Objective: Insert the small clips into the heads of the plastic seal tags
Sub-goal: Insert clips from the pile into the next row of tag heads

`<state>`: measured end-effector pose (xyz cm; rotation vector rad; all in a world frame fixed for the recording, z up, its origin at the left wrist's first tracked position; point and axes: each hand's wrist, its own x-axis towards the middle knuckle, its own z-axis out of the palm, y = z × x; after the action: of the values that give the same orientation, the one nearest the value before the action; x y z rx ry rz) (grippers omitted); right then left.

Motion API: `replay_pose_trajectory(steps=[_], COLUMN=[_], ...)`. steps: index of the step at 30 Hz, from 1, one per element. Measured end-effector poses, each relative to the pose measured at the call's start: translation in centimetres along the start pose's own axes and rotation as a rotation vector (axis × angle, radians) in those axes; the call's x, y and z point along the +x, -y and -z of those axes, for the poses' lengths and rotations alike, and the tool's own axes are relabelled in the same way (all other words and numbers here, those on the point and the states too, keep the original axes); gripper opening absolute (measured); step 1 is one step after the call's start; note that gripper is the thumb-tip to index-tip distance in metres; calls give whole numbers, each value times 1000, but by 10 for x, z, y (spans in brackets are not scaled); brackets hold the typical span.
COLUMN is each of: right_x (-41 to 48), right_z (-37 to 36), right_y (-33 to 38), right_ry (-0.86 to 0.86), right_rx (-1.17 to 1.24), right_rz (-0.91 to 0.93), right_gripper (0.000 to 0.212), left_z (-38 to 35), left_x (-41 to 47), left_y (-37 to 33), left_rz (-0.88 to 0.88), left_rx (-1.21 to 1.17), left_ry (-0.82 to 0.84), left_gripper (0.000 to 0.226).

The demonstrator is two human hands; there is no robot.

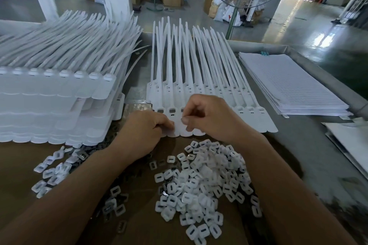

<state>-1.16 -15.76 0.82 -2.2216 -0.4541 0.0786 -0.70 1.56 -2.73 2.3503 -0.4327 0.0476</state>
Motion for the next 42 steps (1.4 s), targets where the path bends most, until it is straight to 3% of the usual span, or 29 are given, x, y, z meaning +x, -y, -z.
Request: replay_pose_trajectory(steps=[7,11,29,42], right_x=[6,5,13,14], right_z=[30,42,36,32], right_y=[-32,-49,-66,-62], right_ry=[-372,-467,-310,-332], right_rx=[13,5,-194,-249], right_rz=[-133,-175,-351,-381], right_gripper=[27,26,26,19], left_z=[-2,-3,-2,0], left_x=[0,1,1,0], left_y=[1,1,1,-1], left_rz=[5,-1,-20,-19], left_rx=[13,16,54,58], left_ry=[0,2,21,32], left_gripper=[35,33,34,30])
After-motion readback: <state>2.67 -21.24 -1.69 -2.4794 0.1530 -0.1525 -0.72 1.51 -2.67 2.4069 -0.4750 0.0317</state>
